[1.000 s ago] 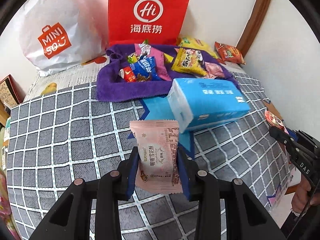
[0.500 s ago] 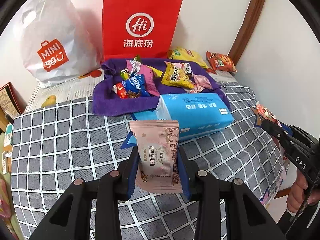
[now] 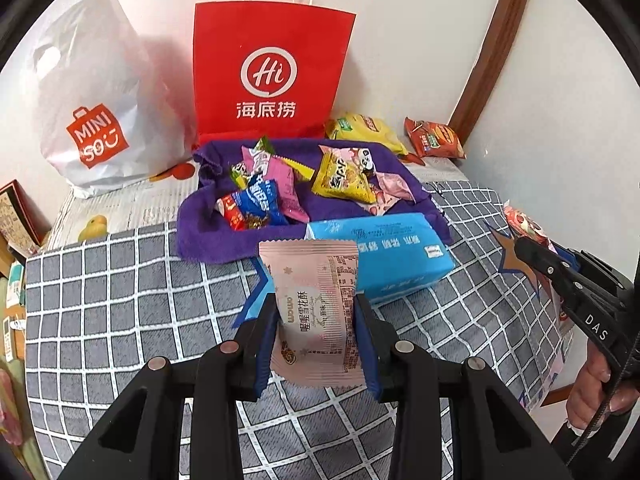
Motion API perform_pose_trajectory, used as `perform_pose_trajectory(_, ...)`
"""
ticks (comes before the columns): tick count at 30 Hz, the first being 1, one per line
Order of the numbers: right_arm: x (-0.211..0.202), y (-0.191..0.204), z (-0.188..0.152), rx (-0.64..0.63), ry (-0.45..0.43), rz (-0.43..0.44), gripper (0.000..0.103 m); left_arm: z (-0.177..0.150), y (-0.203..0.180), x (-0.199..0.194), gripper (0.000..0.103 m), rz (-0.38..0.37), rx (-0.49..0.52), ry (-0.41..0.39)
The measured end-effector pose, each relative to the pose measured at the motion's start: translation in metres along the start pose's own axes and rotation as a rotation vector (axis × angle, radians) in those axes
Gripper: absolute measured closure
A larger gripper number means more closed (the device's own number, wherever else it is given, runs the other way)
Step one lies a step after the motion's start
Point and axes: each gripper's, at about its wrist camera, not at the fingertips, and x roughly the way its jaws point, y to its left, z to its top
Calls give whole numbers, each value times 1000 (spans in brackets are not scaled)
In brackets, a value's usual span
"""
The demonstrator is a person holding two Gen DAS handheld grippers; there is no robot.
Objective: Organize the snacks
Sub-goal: 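Carry the Lotso packet with the right gripper while the left carries the pale pink packet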
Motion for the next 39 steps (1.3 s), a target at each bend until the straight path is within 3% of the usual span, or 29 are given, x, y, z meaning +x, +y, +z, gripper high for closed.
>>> perform_pose_trajectory(24,40,-11,40,-8,-16,13,84,49,7,20,69,-4,-9,-10)
perform_pose_trajectory(39,99,-27,111,-8,-40,36,84,118,45,57,69,40,-89,-16)
